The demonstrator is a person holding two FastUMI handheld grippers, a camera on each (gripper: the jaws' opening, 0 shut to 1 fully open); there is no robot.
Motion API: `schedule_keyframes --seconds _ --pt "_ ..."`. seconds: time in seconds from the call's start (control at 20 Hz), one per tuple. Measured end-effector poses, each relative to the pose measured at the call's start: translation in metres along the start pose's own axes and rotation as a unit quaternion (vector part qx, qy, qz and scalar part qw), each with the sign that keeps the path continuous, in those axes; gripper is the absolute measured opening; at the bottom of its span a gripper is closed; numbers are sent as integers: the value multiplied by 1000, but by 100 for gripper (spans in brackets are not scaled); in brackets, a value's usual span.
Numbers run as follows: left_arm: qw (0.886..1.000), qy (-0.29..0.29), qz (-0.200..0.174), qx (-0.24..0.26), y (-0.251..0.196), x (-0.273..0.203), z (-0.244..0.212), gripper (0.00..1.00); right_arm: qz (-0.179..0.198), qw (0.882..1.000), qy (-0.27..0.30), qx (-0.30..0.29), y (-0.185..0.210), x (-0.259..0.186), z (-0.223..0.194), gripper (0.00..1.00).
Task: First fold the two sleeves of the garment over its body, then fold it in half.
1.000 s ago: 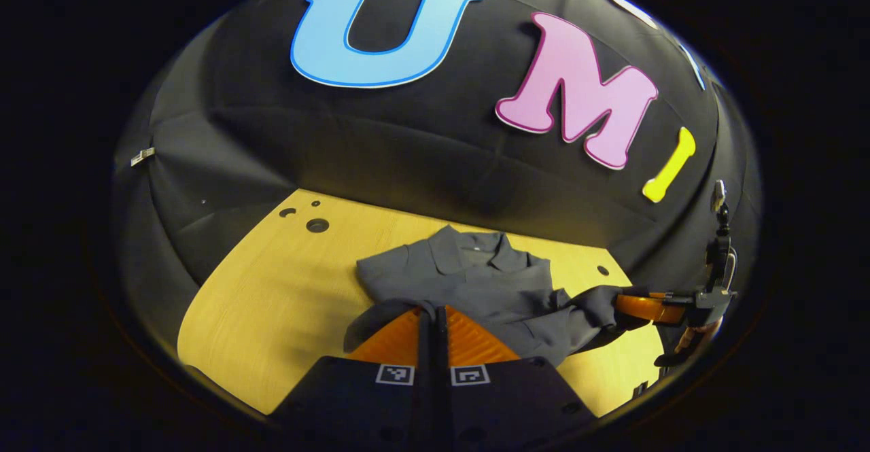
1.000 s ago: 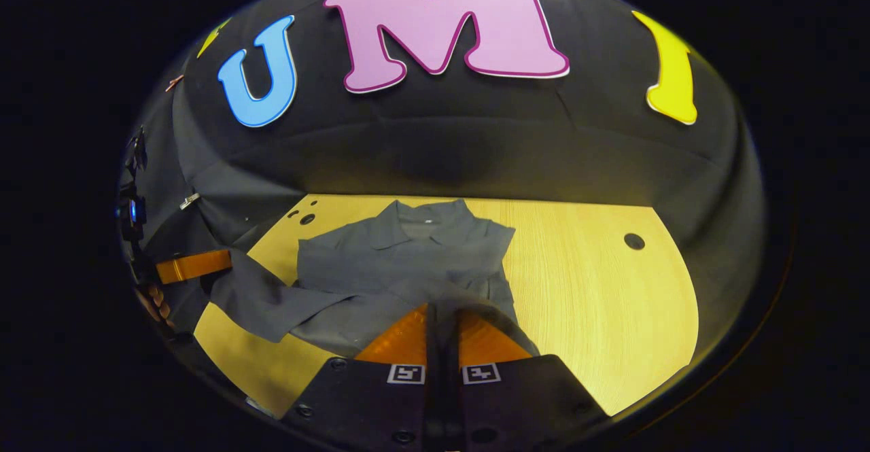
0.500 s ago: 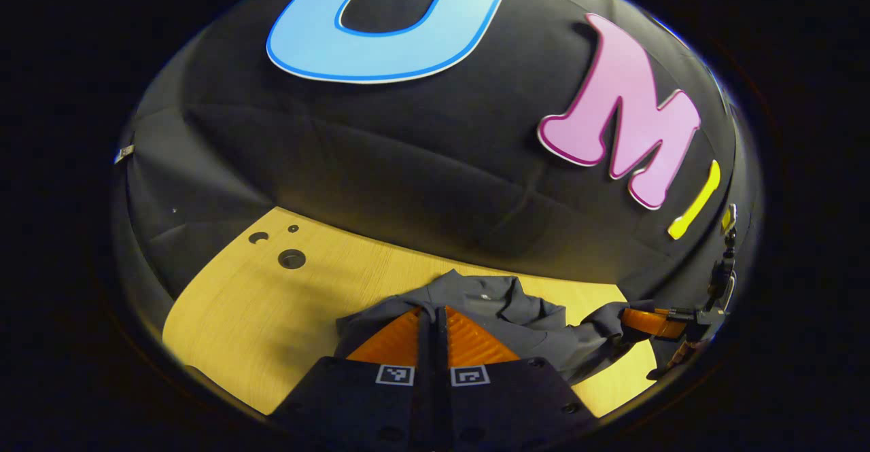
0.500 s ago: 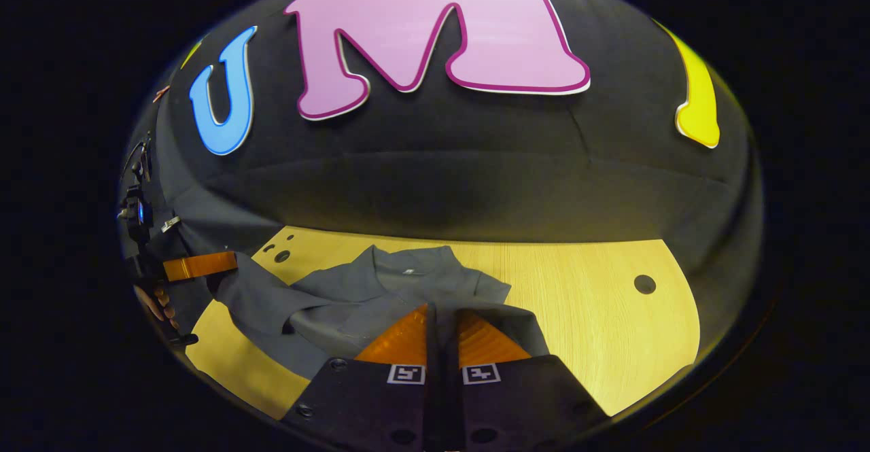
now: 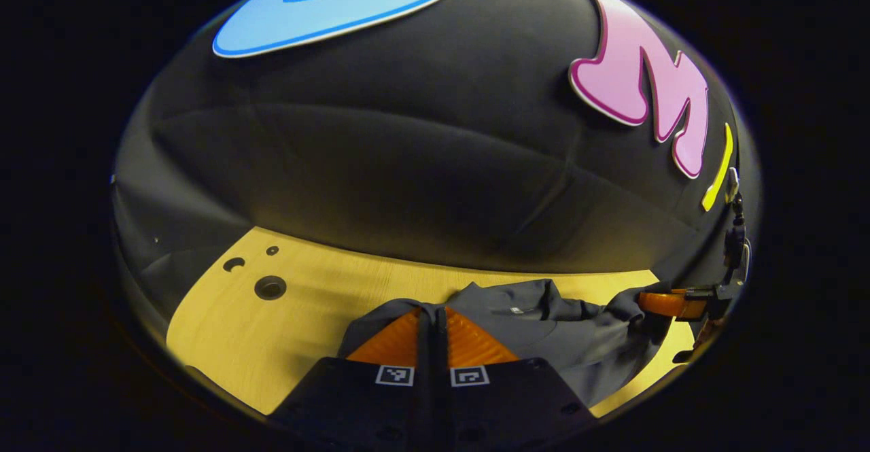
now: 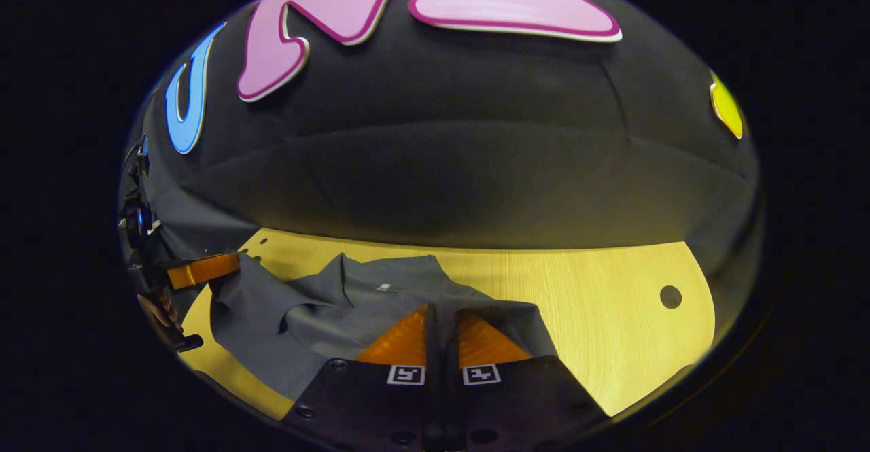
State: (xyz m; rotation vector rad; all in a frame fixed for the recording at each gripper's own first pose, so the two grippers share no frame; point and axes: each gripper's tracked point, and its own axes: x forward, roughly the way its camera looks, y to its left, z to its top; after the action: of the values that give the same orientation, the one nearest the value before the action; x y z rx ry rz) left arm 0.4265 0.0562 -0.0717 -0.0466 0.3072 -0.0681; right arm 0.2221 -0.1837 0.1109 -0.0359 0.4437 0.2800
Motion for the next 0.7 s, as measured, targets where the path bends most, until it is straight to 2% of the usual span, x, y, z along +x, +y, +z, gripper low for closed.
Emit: schedule_keyframes --seconds 0.1,0.15,0.2,0.25,0.3,0.35,0.45,0.5,0.55,0.65,0.7 --pt "1000 13 17 6 7 6 -12 8 -5 1000 10 5 -5 6 -7 14" --pt "1000 20 21 5 6 4 -14 14 -5 1000 15 12 -5 7 -9 21" --pt "999 23 24 3 4 3 -15 14 -5 1000 18 19 -7 6 -10 22" --pt "999 24 31 3 5 -1 -14 15 -2 999 19 28 -7 3 -10 29" --pt "999 21 39 5 7 -7 -12 20 1 999 19 38 -4 0 -8 30" --pt "999 14 38 7 5 -14 -8 33 1 999 16 45 -4 -5 -4 47" --pt "999 6 43 26 3 -32 3 48 -6 999 11 50 -10 -19 3 81" --pt "998 -1 48 42 3 -43 10 61 -6 999 9 52 -13 -29 4 74" --pt "997 -8 48 59 -1 -55 18 70 -8 998 5 54 -15 -40 6 92" --pt "995 -24 43 85 -11 -85 32 75 -21 999 -13 47 -19 -66 15 99" --pt "994 -36 40 93 -16 -100 38 76 -30 998 -26 38 -21 -83 20 99"
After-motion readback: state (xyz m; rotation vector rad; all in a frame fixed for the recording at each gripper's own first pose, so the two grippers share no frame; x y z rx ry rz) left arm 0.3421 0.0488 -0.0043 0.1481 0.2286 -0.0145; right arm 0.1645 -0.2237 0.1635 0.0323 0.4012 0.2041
